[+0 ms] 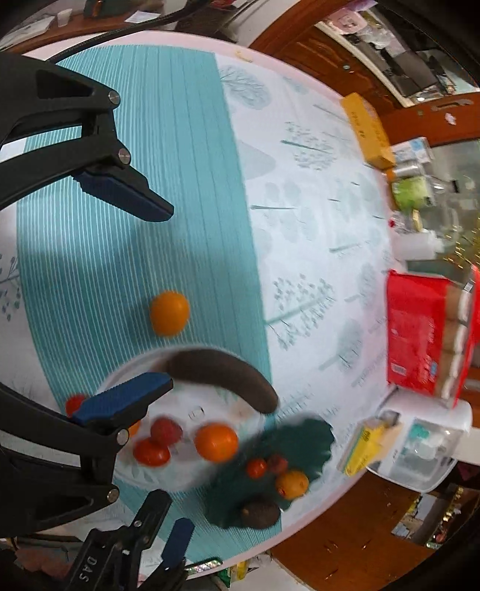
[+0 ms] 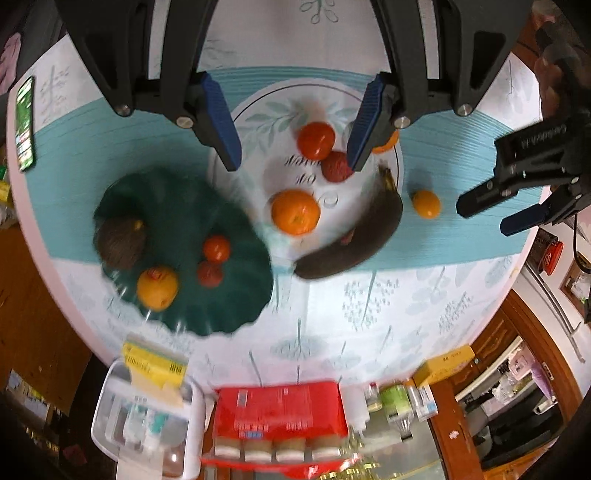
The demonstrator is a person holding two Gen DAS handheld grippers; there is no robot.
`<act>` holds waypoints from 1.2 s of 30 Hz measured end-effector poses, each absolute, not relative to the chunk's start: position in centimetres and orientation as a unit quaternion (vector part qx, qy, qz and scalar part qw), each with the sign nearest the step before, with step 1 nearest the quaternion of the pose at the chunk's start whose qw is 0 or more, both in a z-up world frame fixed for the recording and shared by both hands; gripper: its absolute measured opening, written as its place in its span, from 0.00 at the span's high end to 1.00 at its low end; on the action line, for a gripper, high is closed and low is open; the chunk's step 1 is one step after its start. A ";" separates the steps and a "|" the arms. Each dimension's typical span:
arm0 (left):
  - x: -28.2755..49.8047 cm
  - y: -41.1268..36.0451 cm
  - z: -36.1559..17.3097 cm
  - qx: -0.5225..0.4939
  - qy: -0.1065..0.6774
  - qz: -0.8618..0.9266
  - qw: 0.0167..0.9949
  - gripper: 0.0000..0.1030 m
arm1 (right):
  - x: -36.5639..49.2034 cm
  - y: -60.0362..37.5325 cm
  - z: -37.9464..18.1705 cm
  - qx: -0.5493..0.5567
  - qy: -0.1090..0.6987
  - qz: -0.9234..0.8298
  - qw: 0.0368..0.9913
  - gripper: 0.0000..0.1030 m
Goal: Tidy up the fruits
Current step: 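Withdraw both grippers from the green plate back toward the fruit platter, then grasp a cherry tomato with the right gripper while the left gripper grasps a small orange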
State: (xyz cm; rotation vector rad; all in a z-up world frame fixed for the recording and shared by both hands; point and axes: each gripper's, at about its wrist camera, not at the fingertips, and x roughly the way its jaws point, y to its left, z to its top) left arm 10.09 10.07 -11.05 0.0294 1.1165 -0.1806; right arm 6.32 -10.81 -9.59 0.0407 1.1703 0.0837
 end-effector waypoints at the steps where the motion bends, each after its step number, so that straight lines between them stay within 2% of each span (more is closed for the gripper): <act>1: 10.2 10.4 -11.7 0.011 0.534 -0.085 0.841 0.20 | 6.3 -10.7 -10.2 0.021 0.558 0.040 0.829 0.42; 10: 11.1 11.5 -15.6 -0.008 0.559 -0.090 0.824 0.20 | 6.6 -9.6 -14.1 0.032 0.589 0.046 0.806 0.43; 15: 11.8 10.6 -16.0 -0.004 0.556 -0.104 0.825 0.22 | 7.3 -9.4 -15.5 0.038 0.595 0.054 0.801 0.55; 20: 12.4 9.4 -16.6 0.001 0.560 -0.122 0.820 0.32 | 7.8 -9.3 -16.5 0.045 0.602 0.058 0.795 0.66; 25: 12.5 8.9 -17.1 0.000 0.563 -0.126 0.817 0.55 | 7.8 -9.1 -16.6 0.040 0.595 0.058 0.801 0.67; 26: 12.5 8.8 -17.1 0.001 0.563 -0.127 0.817 0.56 | 7.7 -9.1 -16.6 0.039 0.594 0.059 0.801 0.67; 28: 12.5 8.7 -17.1 -0.002 0.561 -0.130 0.818 0.64 | 7.7 -9.0 -16.6 0.036 0.593 0.058 0.803 0.67; 36: 12.6 8.5 -17.2 0.000 0.557 -0.126 0.821 0.66 | 7.6 -8.9 -16.6 0.035 0.587 0.055 0.807 0.68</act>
